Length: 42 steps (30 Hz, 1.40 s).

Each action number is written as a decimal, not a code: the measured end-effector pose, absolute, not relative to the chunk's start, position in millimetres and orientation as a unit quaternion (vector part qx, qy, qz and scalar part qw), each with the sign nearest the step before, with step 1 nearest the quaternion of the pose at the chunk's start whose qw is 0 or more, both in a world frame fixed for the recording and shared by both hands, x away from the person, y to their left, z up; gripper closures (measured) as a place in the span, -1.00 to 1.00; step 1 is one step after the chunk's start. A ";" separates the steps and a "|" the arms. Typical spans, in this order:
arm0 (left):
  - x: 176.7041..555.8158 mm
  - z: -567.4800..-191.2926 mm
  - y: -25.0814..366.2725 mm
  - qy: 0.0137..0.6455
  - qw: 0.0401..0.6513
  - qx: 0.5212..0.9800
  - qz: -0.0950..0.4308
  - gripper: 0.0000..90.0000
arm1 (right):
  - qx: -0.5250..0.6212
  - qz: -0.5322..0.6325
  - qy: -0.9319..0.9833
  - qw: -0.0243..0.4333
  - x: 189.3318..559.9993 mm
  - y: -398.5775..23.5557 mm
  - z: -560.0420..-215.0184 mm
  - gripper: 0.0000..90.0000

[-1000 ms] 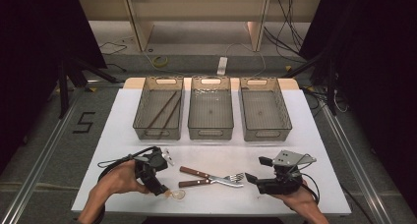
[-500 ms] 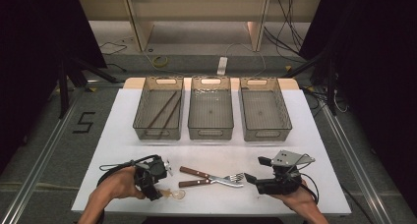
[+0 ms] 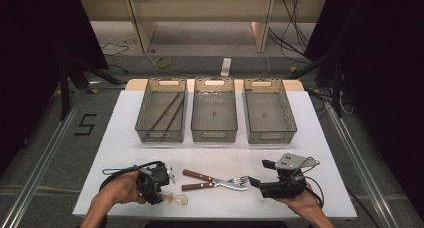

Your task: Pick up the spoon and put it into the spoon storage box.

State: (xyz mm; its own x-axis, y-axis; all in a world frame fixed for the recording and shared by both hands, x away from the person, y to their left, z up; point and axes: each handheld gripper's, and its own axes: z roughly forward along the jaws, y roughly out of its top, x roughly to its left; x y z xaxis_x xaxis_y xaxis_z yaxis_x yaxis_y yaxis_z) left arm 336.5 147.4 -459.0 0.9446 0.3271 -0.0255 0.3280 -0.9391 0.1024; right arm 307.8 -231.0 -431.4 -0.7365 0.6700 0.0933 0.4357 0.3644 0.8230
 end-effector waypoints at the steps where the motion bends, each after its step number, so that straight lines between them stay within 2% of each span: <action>1: 336.4 -458.5 147.4 0.160 0.049 0.986 -0.005 0.43 | 0.339 0.451 0.815 0.130 307.8 -231.1 -431.4 -0.44; 9: 331.7 -459.3 145.9 0.123 0.052 0.991 -0.012 0.63 | 0.337 0.451 0.816 0.129 307.8 -230.6 -431.4 -0.44; 20: 327.6 -445.7 143.1 0.110 0.074 0.991 -0.018 0.68 | 0.335 0.450 0.818 0.127 307.9 -230.1 -431.8 -0.44; 42: 338.6 -421.2 142.3 0.215 0.190 0.958 0.013 0.68 | 0.334 0.450 0.818 0.129 308.0 -230.4 -431.7 -0.44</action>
